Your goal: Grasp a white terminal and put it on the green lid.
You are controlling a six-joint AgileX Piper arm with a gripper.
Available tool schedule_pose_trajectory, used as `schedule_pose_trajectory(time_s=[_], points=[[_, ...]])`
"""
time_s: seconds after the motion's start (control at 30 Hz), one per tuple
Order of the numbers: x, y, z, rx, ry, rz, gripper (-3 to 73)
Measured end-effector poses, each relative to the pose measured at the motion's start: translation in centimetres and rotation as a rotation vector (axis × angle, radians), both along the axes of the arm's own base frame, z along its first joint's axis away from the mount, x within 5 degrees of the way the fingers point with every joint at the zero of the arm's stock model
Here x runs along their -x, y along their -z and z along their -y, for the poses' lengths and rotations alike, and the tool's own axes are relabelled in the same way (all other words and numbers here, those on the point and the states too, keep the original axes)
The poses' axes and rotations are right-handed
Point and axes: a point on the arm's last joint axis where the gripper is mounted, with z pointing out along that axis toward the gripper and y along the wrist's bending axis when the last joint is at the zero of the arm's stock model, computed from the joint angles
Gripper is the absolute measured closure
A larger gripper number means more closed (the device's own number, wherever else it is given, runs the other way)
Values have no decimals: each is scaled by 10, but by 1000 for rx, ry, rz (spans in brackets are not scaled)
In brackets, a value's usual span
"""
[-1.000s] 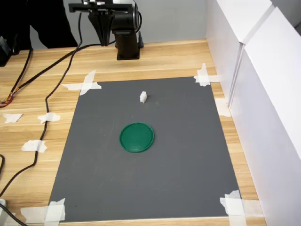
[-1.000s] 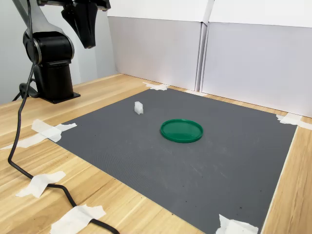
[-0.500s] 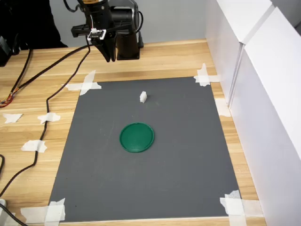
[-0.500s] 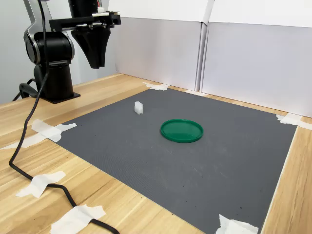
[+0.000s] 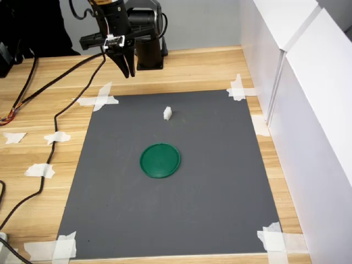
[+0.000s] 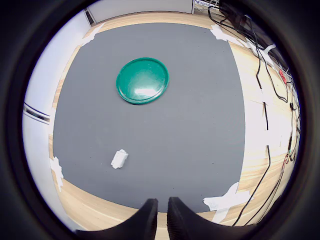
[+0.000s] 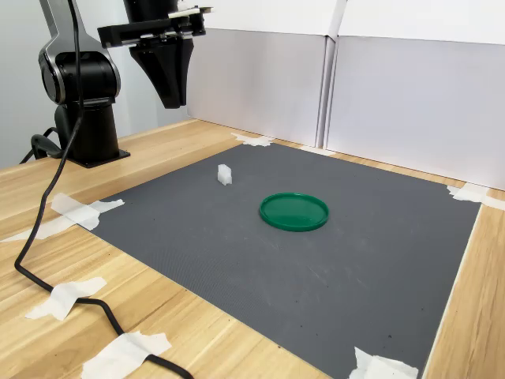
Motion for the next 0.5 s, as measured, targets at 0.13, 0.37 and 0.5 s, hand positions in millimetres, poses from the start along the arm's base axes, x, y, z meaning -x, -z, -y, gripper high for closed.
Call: schedule_pose_trajectory(time_s=[0.13,0.37,0.5], points=[[0,0,-2,-14,-15,-3,446],[-2,0,-20,-34,-54,5,108],[-5,1,-29,-50,-43,20,-3]])
